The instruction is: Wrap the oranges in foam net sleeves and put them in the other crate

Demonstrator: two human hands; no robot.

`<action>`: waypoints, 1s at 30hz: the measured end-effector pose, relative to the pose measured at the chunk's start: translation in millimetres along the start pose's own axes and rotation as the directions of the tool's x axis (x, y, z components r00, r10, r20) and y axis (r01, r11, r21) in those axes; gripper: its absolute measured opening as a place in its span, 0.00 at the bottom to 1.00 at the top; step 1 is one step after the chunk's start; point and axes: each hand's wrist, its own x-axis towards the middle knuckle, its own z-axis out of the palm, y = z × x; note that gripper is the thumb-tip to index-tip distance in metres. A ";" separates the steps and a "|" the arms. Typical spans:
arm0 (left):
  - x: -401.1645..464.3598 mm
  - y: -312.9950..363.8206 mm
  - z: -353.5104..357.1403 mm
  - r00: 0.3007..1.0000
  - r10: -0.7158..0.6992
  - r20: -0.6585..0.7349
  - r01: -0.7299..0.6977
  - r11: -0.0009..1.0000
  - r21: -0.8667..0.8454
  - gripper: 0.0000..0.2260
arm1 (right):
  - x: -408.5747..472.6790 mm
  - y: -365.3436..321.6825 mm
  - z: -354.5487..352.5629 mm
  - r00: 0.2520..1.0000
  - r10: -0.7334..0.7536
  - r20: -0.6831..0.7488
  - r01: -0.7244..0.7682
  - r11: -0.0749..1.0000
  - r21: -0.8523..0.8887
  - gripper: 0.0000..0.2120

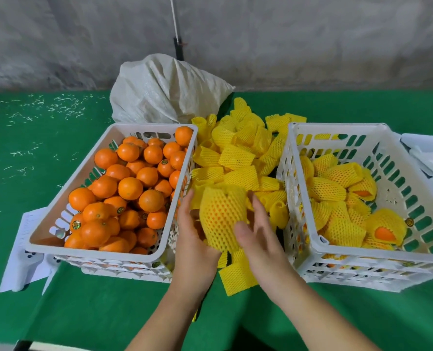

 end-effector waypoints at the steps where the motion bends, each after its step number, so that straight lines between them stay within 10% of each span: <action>1: -1.2 1.1 3.3 0.999 0.036 0.037 -0.039 0.997 0.070 0.44 | 1.6 0.1 1.6 1.000 -0.002 -0.003 0.002 1.000 -0.028 0.46; 7: 13.0 2.3 1.5 0.956 0.170 0.237 -0.240 0.920 0.309 0.46 | 12.3 -12.7 -50.0 0.951 -0.019 -0.308 -0.046 0.978 -0.203 0.43; 10: 42.9 -13.5 -42.6 0.984 0.129 0.121 -0.169 0.886 0.431 0.43 | 12.8 -26.8 -119.9 0.892 -0.070 -0.448 -0.114 0.921 -0.371 0.41; 16: 67.8 -56.4 -78.6 0.962 -0.272 0.024 0.192 0.736 0.650 0.15 | -0.5 -2.7 -187.9 0.904 0.038 -0.426 -0.427 0.029 -0.904 0.34; 25: 71.9 -71.0 -74.1 0.971 -0.215 0.100 0.081 0.696 0.713 0.12 | 7.8 10.8 -175.2 0.872 -0.123 -0.474 -0.456 0.153 -0.877 0.23; 30: 72.9 -66.1 -75.6 0.961 -0.253 0.115 0.126 0.764 0.633 0.15 | 14.9 16.3 -121.9 0.803 -0.326 -0.499 -0.331 0.453 -0.828 0.16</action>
